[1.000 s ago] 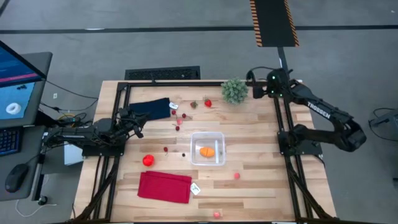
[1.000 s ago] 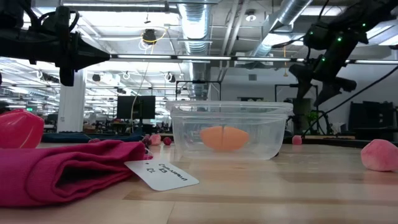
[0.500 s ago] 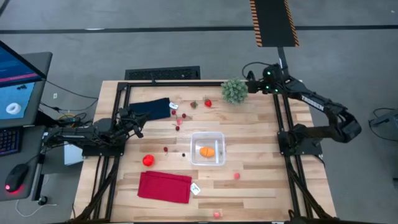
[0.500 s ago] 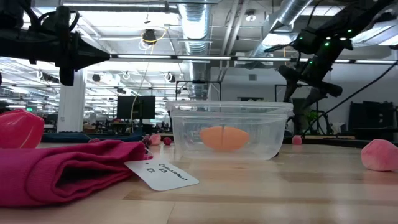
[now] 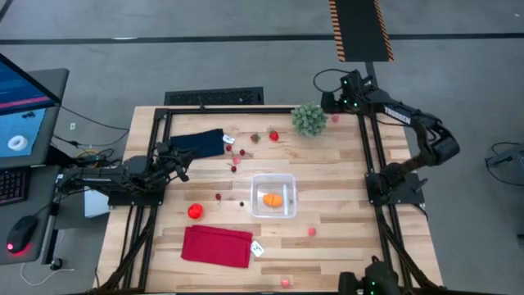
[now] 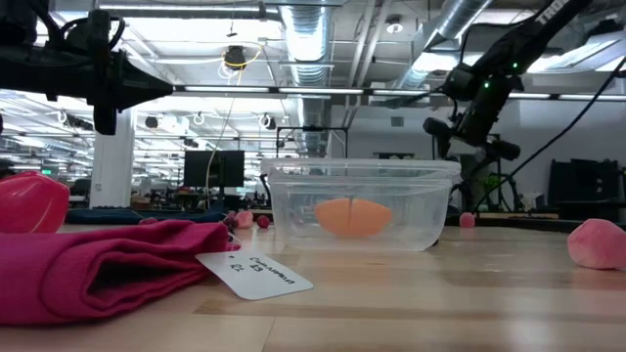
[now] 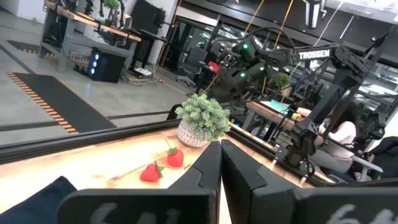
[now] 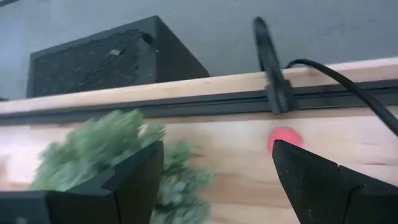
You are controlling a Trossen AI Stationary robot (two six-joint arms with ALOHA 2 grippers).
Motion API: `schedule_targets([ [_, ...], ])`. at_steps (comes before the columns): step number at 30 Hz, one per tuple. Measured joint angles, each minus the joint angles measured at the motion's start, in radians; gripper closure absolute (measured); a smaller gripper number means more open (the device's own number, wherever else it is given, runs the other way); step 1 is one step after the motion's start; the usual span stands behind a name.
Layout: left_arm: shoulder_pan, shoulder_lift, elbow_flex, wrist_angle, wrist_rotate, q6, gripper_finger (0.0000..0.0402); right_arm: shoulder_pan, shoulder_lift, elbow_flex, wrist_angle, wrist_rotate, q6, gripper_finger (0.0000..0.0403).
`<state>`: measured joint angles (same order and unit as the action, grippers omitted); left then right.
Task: Pick and placing Produce into tupperware
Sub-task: Put the pink peach into the transparent bin
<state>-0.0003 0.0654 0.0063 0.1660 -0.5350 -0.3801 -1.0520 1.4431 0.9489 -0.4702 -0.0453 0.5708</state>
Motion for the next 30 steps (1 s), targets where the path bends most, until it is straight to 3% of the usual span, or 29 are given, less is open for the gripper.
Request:
schedule_targets([
  [13,0.0,0.0,0.0,0.009,-0.021,0.027,0.0401,-0.076,0.103,0.0,-0.015,0.091,0.023,0.0097],
  [30,0.0,0.0,0.0,0.013,-0.064,-0.002,0.0401,-0.05,0.168,0.008,-0.017,0.097,0.093,0.0097],
])
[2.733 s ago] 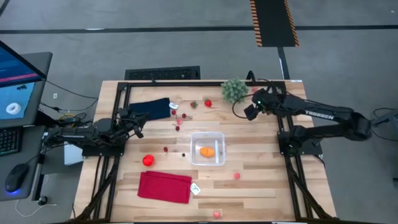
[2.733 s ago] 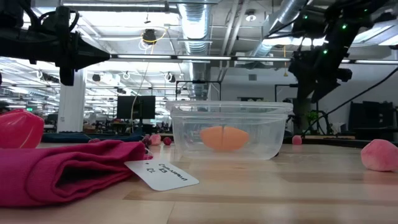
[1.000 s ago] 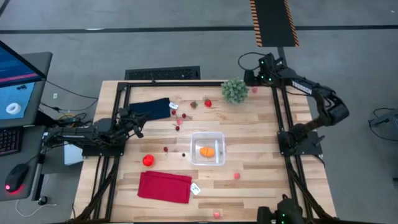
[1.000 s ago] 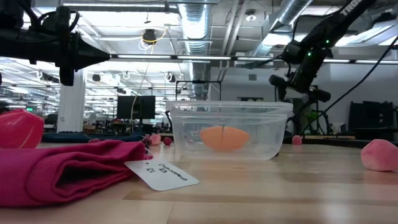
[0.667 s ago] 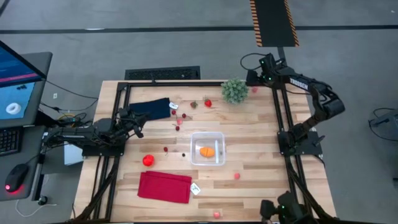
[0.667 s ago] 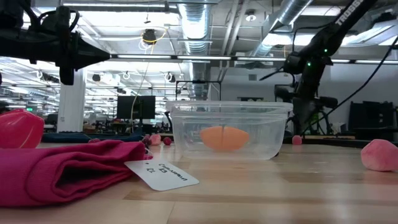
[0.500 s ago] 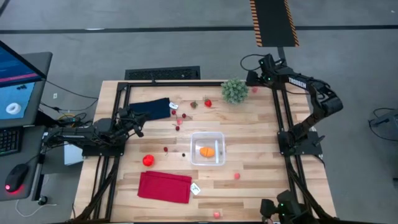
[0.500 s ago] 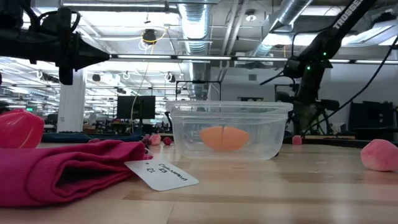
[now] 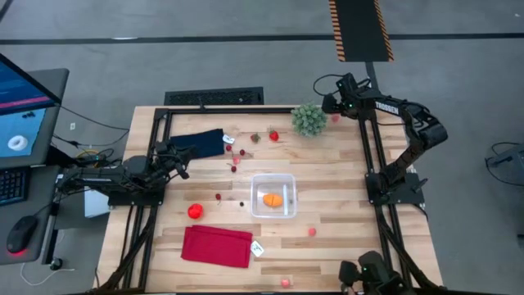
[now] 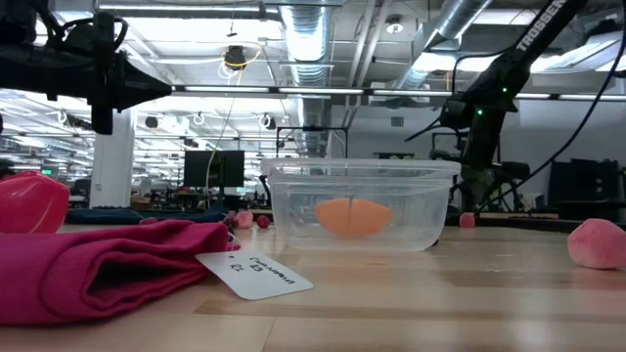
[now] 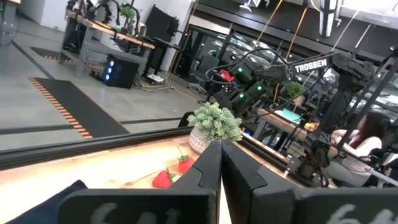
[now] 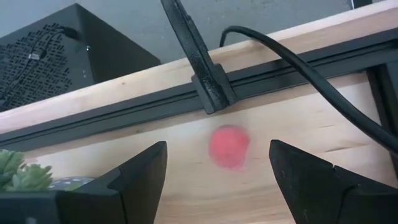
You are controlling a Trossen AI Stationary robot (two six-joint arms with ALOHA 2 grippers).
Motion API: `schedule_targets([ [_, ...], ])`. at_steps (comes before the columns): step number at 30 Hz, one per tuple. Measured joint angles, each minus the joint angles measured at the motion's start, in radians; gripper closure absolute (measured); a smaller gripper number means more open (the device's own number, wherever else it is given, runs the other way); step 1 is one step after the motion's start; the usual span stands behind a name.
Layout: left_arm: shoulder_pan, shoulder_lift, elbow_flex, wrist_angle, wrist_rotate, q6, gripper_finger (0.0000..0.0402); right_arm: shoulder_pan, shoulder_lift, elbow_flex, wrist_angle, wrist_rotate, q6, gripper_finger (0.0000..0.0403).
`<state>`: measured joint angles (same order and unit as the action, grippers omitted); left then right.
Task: Pick and placing Produce into tupperware
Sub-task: Put the pink peach into the transparent bin
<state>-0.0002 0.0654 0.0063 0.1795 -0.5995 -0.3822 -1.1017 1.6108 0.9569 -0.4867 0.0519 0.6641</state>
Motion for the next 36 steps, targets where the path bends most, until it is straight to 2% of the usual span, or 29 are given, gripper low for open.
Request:
schedule_targets([
  [8,0.0,0.0,0.0,0.0,-0.011,-0.009,0.0401,0.0,0.0,0.0,-0.052,0.012,0.069,0.0097],
  [17,0.0,0.001,0.013,0.035,-0.022,0.038,0.0401,0.012,0.011,0.0,-0.023,0.013,0.139,0.0097],
  [23,0.0,0.0,0.02,0.064,-0.017,0.064,0.0401,-0.003,0.045,0.048,-0.029,0.013,0.041,0.0097],
  [27,0.0,0.0,0.022,0.084,-0.058,0.085,0.0401,-0.027,0.069,0.096,-0.101,0.024,0.023,0.0097],
  [36,0.0,0.0,0.024,0.087,-0.113,0.092,0.0401,-0.044,0.142,0.155,-0.181,0.03,-0.232,0.0097],
])
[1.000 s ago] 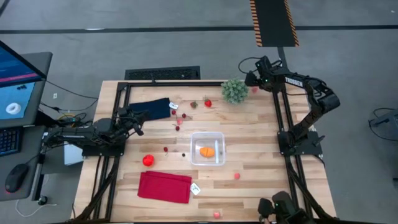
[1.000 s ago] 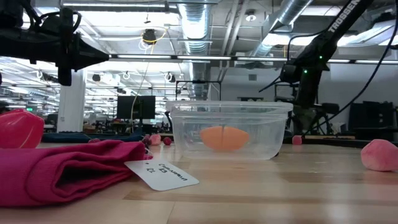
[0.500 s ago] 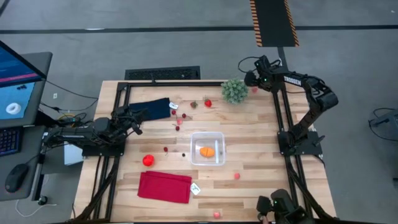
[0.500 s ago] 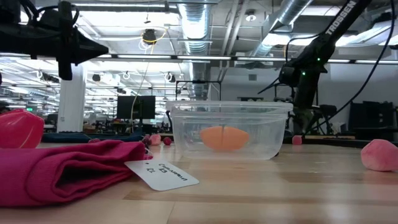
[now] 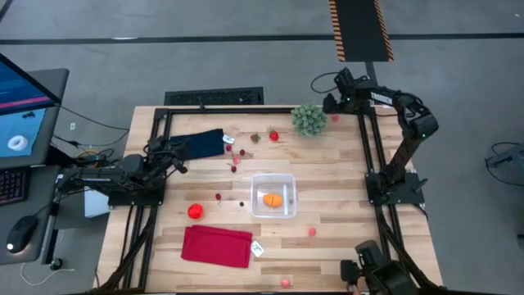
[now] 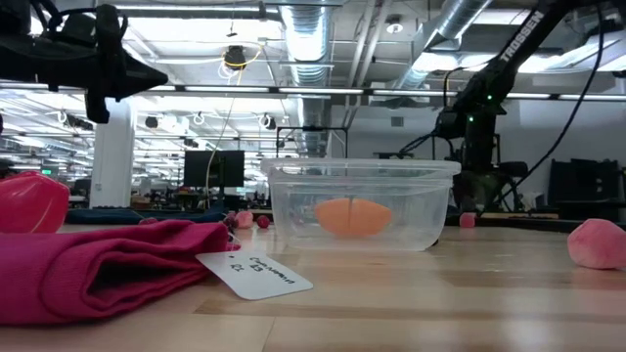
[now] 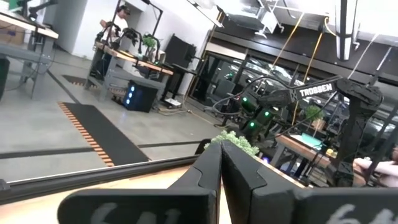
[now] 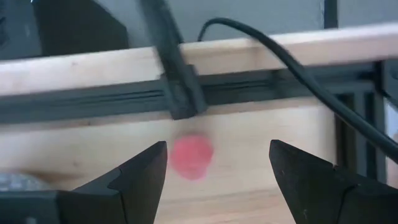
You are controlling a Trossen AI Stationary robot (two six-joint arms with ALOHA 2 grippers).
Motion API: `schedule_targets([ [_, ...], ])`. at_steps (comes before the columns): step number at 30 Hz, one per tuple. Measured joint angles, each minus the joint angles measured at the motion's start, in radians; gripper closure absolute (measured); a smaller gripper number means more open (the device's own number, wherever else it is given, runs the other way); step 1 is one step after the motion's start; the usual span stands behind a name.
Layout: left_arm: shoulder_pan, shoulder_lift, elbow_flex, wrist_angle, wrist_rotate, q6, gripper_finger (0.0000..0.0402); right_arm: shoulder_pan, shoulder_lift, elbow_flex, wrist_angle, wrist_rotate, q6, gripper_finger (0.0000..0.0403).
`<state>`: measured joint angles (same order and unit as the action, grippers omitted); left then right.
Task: Pick and placing Produce into tupperware
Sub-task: Put the pink peach into the transparent bin
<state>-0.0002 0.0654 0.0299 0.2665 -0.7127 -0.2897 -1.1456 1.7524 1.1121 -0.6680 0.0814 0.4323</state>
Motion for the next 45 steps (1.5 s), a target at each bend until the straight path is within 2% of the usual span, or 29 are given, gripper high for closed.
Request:
schedule_targets([
  [17,0.0,0.0,0.001,0.002,-0.007,0.01,0.0401,0.03,0.037,-0.001,-0.001,-0.002,-0.066,0.0097],
  [37,0.0,0.0,0.002,0.003,-0.007,0.015,0.0401,0.044,0.037,-0.002,0.02,-0.031,-0.013,0.0097],
  [45,0.0,0.0,0.002,0.003,-0.007,0.015,0.0401,0.044,0.037,0.006,0.015,-0.028,0.04,0.0115],
])
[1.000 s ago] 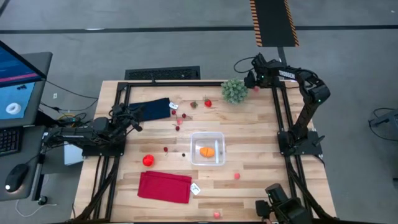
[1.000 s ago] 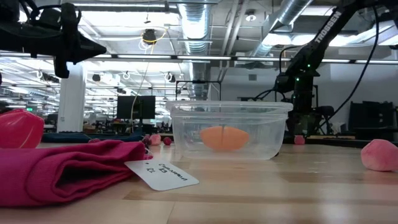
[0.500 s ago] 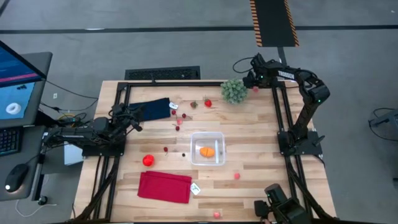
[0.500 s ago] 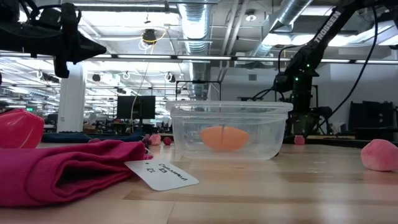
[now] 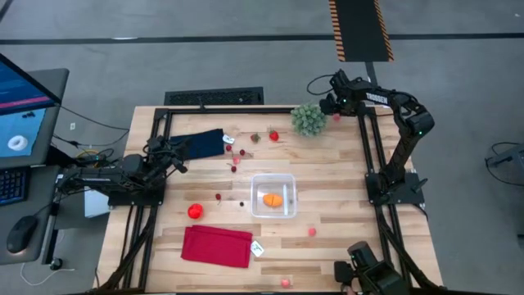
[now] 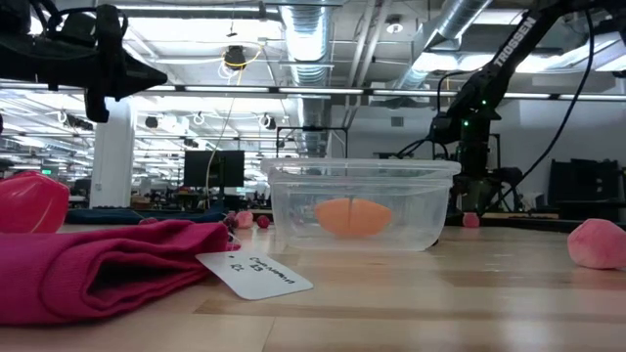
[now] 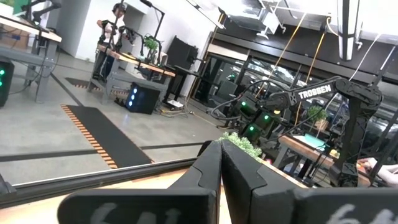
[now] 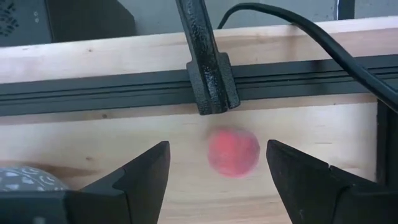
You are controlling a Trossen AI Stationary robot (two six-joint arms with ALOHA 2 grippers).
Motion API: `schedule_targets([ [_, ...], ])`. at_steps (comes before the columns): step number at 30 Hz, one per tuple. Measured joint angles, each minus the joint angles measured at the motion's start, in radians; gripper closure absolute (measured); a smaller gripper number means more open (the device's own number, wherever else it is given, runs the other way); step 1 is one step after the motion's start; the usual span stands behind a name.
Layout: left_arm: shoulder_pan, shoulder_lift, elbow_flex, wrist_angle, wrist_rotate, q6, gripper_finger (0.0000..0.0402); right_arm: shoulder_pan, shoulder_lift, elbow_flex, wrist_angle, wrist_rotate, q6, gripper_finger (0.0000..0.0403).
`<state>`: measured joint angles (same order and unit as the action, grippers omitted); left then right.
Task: Pick and placing Produce into tupperware
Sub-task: Put the pink peach into the transparent bin
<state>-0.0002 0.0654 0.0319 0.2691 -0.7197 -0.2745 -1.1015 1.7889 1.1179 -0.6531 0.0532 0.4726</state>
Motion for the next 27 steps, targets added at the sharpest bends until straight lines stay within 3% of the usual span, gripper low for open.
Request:
schedule_targets([
  [12,0.0,0.0,0.0,0.0,0.0,0.0,0.0401,0.006,0.0,0.048,-0.144,0.031,0.036,0.0118],
  [27,0.0,0.0,0.0,0.002,0.0,0.0,0.0401,0.002,0.0,0.048,-0.124,0.025,0.087,0.0117],
])
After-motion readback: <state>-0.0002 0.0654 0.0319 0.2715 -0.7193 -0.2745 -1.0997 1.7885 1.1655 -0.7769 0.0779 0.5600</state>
